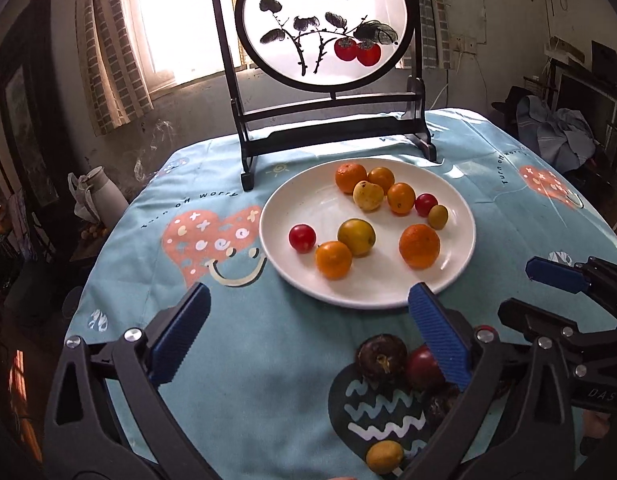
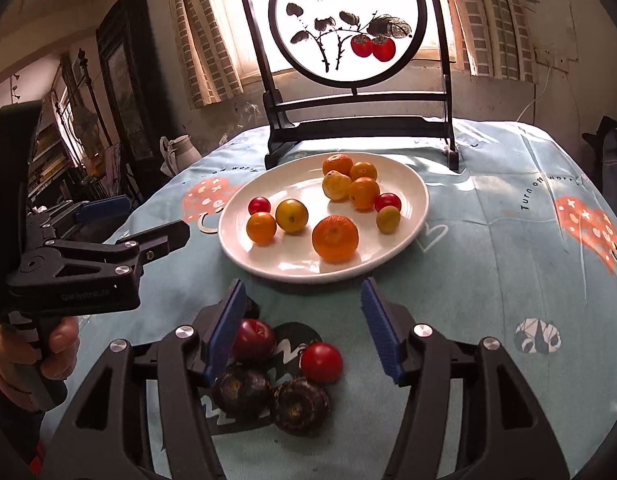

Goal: Organize fruits
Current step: 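Lower the orange and yellow fruit onto the white plate and open both tools, then reach the right tool to a dark brown round fruit and close on it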

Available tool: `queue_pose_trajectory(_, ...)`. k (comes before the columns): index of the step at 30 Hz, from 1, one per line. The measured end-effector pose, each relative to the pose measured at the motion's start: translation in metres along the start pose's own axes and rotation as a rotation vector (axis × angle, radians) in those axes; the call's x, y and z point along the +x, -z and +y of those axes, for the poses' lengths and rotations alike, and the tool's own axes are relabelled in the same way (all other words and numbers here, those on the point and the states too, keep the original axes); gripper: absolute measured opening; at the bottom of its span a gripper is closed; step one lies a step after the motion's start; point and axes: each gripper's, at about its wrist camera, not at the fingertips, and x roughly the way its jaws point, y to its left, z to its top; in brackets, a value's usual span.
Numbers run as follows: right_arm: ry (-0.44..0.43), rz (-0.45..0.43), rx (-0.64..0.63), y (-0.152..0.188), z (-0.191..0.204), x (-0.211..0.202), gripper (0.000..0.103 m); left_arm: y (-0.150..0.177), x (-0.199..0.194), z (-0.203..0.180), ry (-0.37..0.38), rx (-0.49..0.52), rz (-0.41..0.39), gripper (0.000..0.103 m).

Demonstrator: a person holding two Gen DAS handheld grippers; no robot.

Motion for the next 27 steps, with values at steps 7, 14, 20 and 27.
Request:
queue_pose_trajectory(7, 0.015, 0.1, -0.035, 0.032, 0.009, -0.008, 0.062, 0.053, 0.01, 0.014, -0.061, -0.065, 0.086, 0.101)
queue_pose_trajectory(14, 0.052, 0.185, -0.171, 0.048, 0.027, 0.001, 0.062, 0.051, 0.002, 0.033, -0.061, -0.129, 0.085, 0.101)
queue_pose_trajectory(20, 0.083, 0.25, -0.221, 0.057, 0.025, 0.012, 0.062, 0.049, -0.001, 0.038, -0.054, -0.158, 0.092, 0.101)
queue_pose_trajectory(27, 0.098, 0.268, -0.266, 0.064, 0.026, 0.022, 0.048, 0.05, -0.002, 0.042, -0.025, -0.187, 0.106, 0.101)
